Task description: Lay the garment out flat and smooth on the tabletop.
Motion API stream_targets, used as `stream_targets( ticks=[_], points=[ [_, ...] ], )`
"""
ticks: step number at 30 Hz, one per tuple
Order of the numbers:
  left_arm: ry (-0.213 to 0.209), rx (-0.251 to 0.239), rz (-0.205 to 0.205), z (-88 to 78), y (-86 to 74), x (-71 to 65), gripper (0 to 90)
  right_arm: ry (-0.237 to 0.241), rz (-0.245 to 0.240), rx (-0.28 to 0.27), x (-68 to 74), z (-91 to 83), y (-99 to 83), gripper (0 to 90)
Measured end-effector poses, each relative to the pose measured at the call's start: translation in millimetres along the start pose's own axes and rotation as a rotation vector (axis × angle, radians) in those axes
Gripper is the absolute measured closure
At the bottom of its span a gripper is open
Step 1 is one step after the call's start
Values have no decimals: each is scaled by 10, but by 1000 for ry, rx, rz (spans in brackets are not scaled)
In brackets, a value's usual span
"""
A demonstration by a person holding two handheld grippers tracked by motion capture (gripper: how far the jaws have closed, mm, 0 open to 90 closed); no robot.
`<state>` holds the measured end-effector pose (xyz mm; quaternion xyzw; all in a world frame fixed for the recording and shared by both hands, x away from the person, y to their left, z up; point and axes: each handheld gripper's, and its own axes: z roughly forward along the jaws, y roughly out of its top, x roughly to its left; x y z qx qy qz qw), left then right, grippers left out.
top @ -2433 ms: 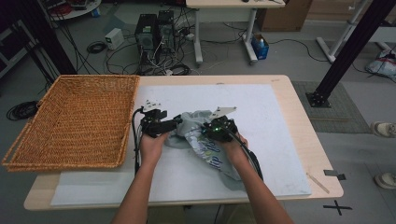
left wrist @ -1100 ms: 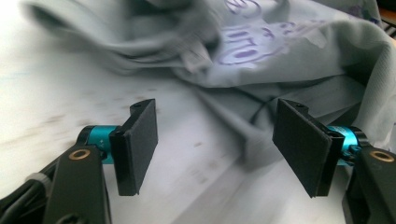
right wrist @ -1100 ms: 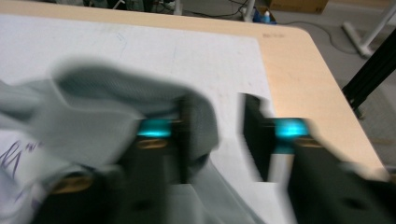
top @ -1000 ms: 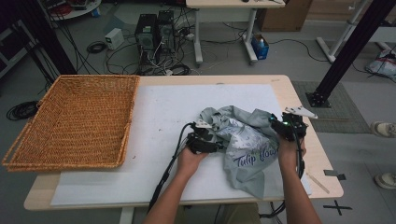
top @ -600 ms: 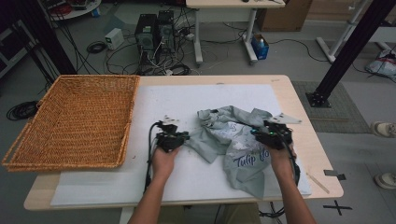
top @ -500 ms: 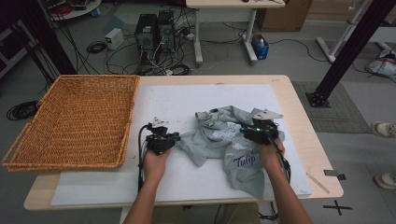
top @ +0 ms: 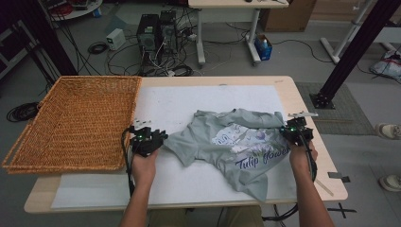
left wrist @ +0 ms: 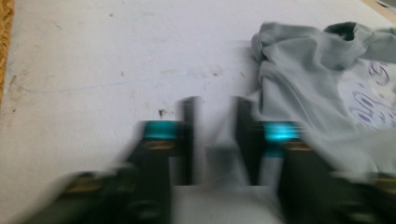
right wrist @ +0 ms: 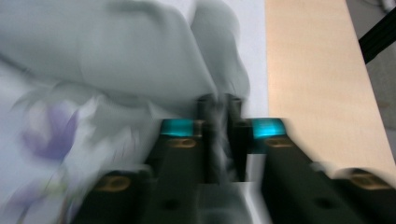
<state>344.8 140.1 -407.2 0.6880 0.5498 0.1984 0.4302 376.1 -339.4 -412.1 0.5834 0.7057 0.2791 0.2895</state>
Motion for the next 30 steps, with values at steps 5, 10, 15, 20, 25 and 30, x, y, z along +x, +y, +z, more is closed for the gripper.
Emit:
stream_targets(
  ticks=[5,10,15,20,25,30],
  points=[
    [-85,118,46,357,12,-193,359,126,11,-103,65,-417,-236,468],
    [-51,193,160,623,-62,-277,522,156,-40,-28,208,-366,-443,413],
    [84,145,129,584,151,-27,869,166,46,-82,225,-416,-563,413],
    [181,102,98,530,407,200,867,149,74,-125,248,-557,-647,423],
    [169,27,71,443,439,144,543,135,123,-127,137,-451,-494,423],
    [67,-19,98,301,286,-108,457,191,-5,30,336,121,-175,670]
  ],
)
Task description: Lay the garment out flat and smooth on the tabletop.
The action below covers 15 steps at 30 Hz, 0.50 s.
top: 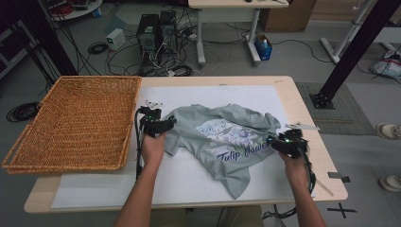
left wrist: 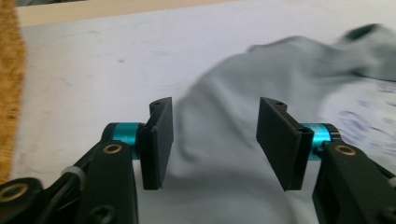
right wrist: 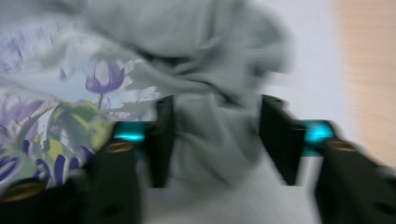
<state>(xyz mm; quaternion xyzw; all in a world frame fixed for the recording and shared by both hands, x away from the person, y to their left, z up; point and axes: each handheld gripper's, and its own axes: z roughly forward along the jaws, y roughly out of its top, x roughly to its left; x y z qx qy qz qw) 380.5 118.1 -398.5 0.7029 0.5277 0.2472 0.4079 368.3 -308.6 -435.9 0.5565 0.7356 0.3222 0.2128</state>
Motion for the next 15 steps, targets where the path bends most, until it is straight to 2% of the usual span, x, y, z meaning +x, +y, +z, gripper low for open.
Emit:
stream_targets(
  ticks=[1,3,6,8,10,12,14,15],
  points=[
    [-19,-2,9,-23,-55,-65,455,-18,-31,25,27,76,12,709],
    [-70,7,30,-38,-174,-189,454,-21,-27,29,48,55,26,799],
    [-131,27,32,-36,-369,-329,453,-19,-82,41,113,-160,-145,836],
    [-160,51,41,-17,-477,-401,451,41,-66,31,144,-399,-372,837],
    [-173,63,43,-5,-517,-437,450,90,-89,27,220,-669,-603,836],
    [-202,74,41,44,-563,-515,446,123,-82,0,237,-894,-720,795],
    [-212,79,29,107,-554,-564,425,138,-33,-60,171,-1042,-686,665],
    [-207,88,27,137,-548,-584,400,131,-18,-91,134,-1089,-628,642]
  ],
)
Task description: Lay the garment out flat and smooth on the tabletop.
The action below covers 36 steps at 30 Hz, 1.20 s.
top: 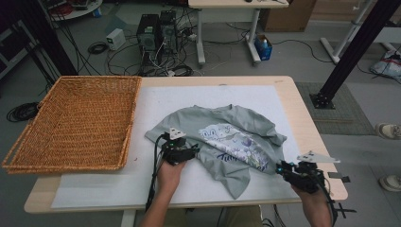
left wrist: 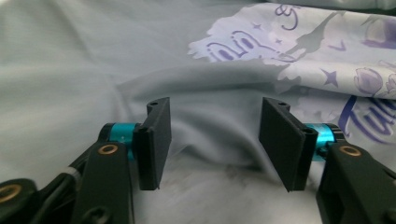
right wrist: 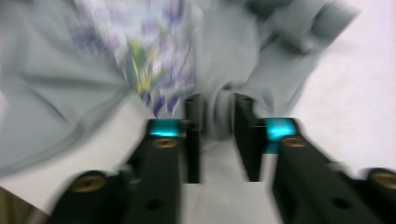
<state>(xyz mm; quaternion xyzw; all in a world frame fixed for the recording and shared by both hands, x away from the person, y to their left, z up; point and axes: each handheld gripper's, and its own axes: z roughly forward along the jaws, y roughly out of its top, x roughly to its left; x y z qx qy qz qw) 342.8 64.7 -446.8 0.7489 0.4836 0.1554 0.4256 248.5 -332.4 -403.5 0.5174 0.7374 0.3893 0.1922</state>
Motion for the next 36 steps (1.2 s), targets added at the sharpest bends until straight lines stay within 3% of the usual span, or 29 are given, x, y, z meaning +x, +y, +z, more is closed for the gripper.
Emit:
stream_targets(
  ticks=[2,4,5,6,7,8,9,10,11,14,15,16,19,20,23,25,27,28,30,31,32,34,36],
  points=[
    [26,29,6,109,17,-46,369,-25,-6,-31,-74,16,147,575],
    [102,53,43,159,62,-122,390,-27,-20,-20,-116,173,283,551],
    [140,71,73,163,92,-137,527,-17,-36,0,-121,299,341,533],
    [118,75,69,168,110,-108,726,-10,-57,29,-115,443,392,525],
    [102,79,46,175,127,-60,866,-3,-84,52,-89,594,432,520],
    [103,79,37,179,147,-19,874,9,-99,81,-63,741,467,500],
    [142,70,54,178,167,20,877,6,-122,112,-28,879,500,496],
    [170,54,46,165,190,94,879,21,-141,133,2,1000,528,496],
    [186,34,11,144,215,191,879,29,-155,160,27,1105,559,509],
    [235,9,-39,104,306,482,879,36,-225,208,84,1295,649,747],
    [253,7,-47,95,343,562,879,40,-242,206,99,1322,688,845],
    [266,-4,-56,83,379,634,879,55,-254,193,112,1348,729,882],
    [267,-20,-77,65,434,724,871,45,-271,162,134,1418,806,895],
    [284,-51,-71,48,469,715,812,-12,-260,106,97,1494,876,898],
    [244,-66,-72,-1,482,606,541,-176,-219,15,-70,1596,977,897],
    [201,-84,-47,-67,472,489,477,-266,-180,3,-211,1658,1010,897],
    [172,-109,-8,-137,432,362,448,-297,-138,21,-305,1689,1006,873],
    [153,-118,4,-165,394,307,444,-316,-118,14,-315,1669,999,795],
    [114,-124,10,-196,300,223,438,-315,-77,-20,-306,1550,992,691],
    [114,-124,10,-196,300,223,437,-302,-68,-43,-299,1481,982,639],
    [76,-100,29,-203,153,129,436,-265,-50,-84,-286,1336,951,612],
    [34,-72,33,-178,32,61,435,-200,-10,-149,-273,1075,834,588],
    [24,-54,38,-157,-16,30,433,-143,13,-153,-231,852,660,558]
  ],
)
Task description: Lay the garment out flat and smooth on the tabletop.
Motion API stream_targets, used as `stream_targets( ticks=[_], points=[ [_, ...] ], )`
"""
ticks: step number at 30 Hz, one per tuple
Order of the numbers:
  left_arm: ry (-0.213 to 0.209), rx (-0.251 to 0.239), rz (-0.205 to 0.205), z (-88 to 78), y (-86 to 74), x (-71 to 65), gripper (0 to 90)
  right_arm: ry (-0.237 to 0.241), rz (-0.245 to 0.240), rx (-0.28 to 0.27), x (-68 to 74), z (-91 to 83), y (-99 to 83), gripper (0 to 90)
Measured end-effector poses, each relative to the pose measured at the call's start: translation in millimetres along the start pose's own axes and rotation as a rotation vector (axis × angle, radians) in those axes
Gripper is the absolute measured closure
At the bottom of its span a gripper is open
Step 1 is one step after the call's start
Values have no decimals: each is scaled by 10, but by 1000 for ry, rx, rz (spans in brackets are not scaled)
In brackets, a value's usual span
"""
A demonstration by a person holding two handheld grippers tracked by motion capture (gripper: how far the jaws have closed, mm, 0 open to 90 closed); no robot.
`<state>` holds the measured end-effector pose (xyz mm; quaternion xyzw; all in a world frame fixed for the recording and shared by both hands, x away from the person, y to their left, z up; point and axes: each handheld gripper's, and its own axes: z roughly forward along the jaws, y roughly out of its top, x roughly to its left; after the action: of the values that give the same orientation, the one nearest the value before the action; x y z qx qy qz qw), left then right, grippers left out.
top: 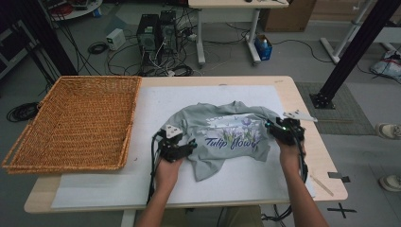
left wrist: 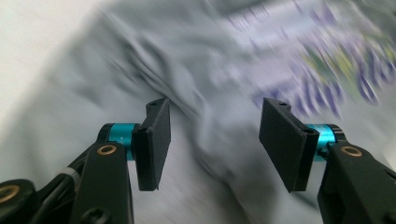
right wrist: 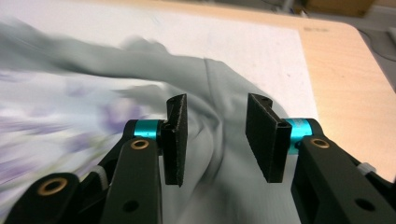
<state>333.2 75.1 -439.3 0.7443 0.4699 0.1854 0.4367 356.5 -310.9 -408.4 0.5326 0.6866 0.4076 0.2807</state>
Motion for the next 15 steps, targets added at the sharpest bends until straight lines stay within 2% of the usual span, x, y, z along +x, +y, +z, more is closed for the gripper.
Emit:
stream_targets(
  ticks=[1,2,3,4,5,6,7,8,9,10,12,13,14,15],
  points=[
    [-7,11,-3,20,-32,-25,433,26,4,6,13,-78,-69,534],
    [-22,73,-4,107,-81,-74,434,52,13,29,54,-185,-196,525],
    [-22,73,-4,107,-81,-74,444,52,13,29,54,-185,-196,525],
    [31,84,29,130,-84,-119,521,107,11,96,160,-257,-398,500],
    [32,86,25,131,-81,-106,692,126,1,131,221,-253,-483,500],
    [29,82,14,125,-81,-86,779,147,-16,164,280,-229,-553,508],
    [15,86,-10,109,-84,-56,844,158,-30,191,324,-205,-594,574],
    [21,85,-12,84,-96,-53,849,138,-79,189,389,-186,-645,640],
    [28,83,-12,40,-116,-51,853,133,-98,185,407,-204,-651,787],
    [22,77,-19,-20,-150,-42,855,147,-96,191,406,-228,-649,839],
    [20,70,-25,-84,-191,-37,855,166,-119,191,432,-337,-680,860],
    [14,50,-24,-261,-292,-30,855,177,-138,194,453,-416,-715,860],
    [8,42,-25,-362,-347,-26,855,187,-147,194,473,-519,-762,860],
    [8,42,-25,-362,-347,-26,855,199,-148,192,488,-645,-815,860]
  ],
)
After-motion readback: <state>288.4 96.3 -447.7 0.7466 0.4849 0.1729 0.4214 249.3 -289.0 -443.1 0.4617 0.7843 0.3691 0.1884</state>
